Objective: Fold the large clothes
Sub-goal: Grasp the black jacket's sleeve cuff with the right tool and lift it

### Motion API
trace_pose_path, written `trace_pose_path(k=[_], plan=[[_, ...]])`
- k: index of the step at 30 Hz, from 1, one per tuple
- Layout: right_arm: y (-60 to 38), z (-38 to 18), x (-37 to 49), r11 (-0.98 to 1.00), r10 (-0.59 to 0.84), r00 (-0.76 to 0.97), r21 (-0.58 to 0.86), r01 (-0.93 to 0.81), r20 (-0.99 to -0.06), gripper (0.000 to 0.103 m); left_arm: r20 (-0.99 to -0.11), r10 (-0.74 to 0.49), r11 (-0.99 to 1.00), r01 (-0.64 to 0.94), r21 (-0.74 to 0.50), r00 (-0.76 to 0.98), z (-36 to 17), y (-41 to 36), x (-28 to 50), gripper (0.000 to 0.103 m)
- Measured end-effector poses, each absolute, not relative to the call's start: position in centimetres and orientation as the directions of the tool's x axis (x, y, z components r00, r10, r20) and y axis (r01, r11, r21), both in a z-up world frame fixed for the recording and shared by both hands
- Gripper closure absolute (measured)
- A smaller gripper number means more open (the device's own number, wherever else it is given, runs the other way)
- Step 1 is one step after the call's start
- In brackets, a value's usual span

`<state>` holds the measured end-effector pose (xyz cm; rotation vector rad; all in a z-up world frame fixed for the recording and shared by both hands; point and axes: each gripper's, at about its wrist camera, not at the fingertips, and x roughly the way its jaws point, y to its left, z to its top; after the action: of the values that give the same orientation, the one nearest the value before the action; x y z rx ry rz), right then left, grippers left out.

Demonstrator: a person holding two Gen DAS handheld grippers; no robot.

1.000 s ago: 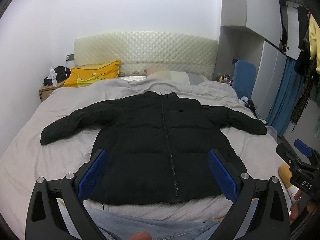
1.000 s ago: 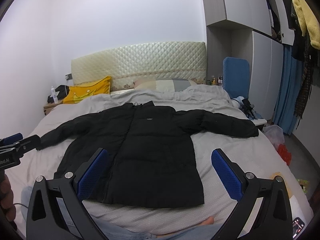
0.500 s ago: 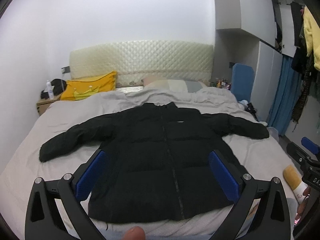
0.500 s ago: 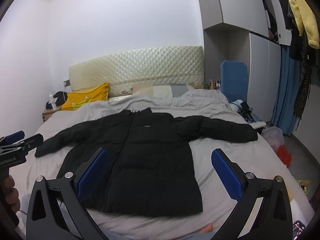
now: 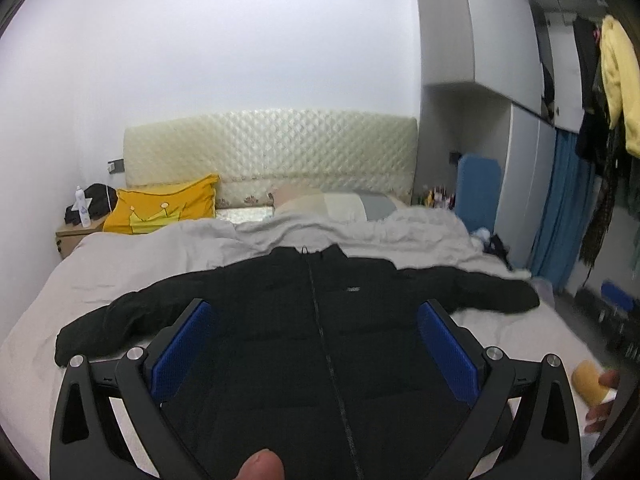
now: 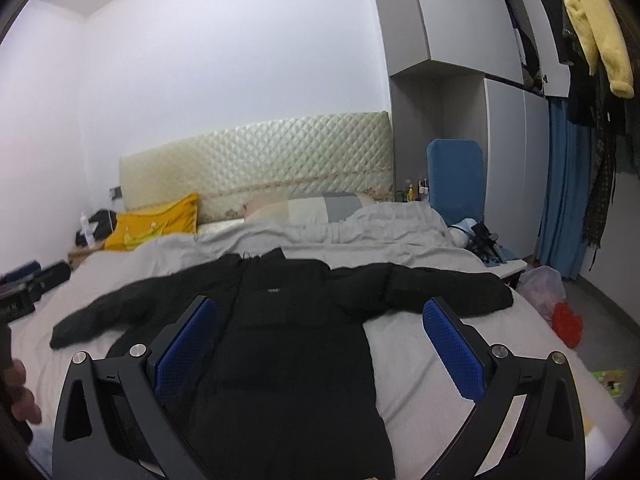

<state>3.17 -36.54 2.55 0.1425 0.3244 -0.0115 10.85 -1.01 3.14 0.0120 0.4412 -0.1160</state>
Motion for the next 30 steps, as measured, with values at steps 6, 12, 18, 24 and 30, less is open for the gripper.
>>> trace_pose_path(k=[6, 12, 18, 24, 30], plan=[[-38.3, 1.8, 6.7, 0.992, -0.058, 0.935, 0.087, 0.094, -0.35, 0.0, -0.442, -0.096, 0.995, 0.104, -0.007, 0.892, 0.5, -0.6, 13.2, 0.0], [-42.5, 1.2, 10.5, 0.98, -0.075, 0.925, 0.143, 0.137, -0.373, 0.0, -0.489, -0.114, 0.993, 0.093, -0.068, 0.865, -2.5, 1.0, 15.3, 0.0], [-48.9, 0.5, 14.8, 0.94, -0.123, 0.931, 0.261, 0.22, -0.343, 0.0, -0.508, -0.081, 0.996, 0.052, -0.071, 0.858, -5.1, 1.9, 16.9, 0.0], [-56.7, -4.4, 19.8, 0.894, -0.088, 0.919, 0.376, 0.242, -0.384, 0.0, -0.534, -0.141, 0.987, 0.075, -0.144, 0.834, -7.5, 2.9, 18.6, 0.0], [-63.5, -12.8, 24.0, 0.845, -0.062, 0.856, 0.43, 0.319, -0.513, 0.014, -0.557, -0.124, 0.988, 0.049, -0.146, 0.821, -9.5, 2.7, 19.8, 0.0]])
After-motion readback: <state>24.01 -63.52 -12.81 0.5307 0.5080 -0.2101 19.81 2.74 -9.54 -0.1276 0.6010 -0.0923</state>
